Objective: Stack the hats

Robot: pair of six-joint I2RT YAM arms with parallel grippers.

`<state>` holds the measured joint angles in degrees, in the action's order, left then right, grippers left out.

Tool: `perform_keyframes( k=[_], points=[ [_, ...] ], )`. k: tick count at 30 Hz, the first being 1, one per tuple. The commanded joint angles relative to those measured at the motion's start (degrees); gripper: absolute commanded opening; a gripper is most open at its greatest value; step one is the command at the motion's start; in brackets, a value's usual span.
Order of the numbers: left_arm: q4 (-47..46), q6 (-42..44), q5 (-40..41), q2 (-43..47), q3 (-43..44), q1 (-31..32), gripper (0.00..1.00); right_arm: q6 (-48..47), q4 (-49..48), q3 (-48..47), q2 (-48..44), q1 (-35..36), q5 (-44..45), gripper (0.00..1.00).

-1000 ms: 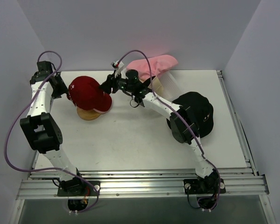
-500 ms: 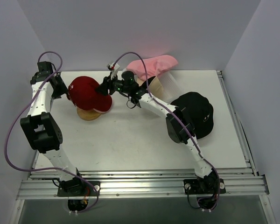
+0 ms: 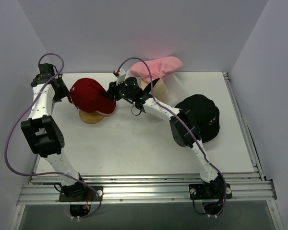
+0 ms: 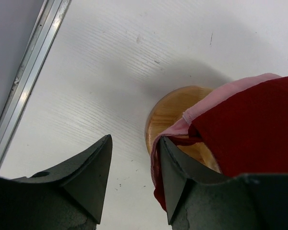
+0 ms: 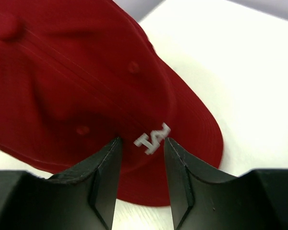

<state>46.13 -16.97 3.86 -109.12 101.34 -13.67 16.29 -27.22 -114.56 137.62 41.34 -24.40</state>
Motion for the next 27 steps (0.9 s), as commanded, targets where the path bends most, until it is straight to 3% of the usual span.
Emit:
perform_keyframes(
  k=[1,6,17,27],
  points=[
    [-0.3,-0.5,-0.2,4.6,0.7,-0.6,0.53,1.1,1.6,2.1,-5.3,-0.1,5.6,0.36],
    [-0.4,-1.4,-3.9,8.0,0.7,-1.4,0.57,3.1,2.2,6.5,-8.1,-0.3,11.1,0.34],
    [-1.1,-2.0,-10.6,12.6,-0.4,-1.4,0.61,8.4,2.1,6.3,-5.4,-1.0,13.1,0.28],
    [-2.0,-3.4,-10.0,5.2,-1.7,-1.4,0.61,12.6,1.1,2.7,0.7,-1.0,11.5,0.26]
  ],
)
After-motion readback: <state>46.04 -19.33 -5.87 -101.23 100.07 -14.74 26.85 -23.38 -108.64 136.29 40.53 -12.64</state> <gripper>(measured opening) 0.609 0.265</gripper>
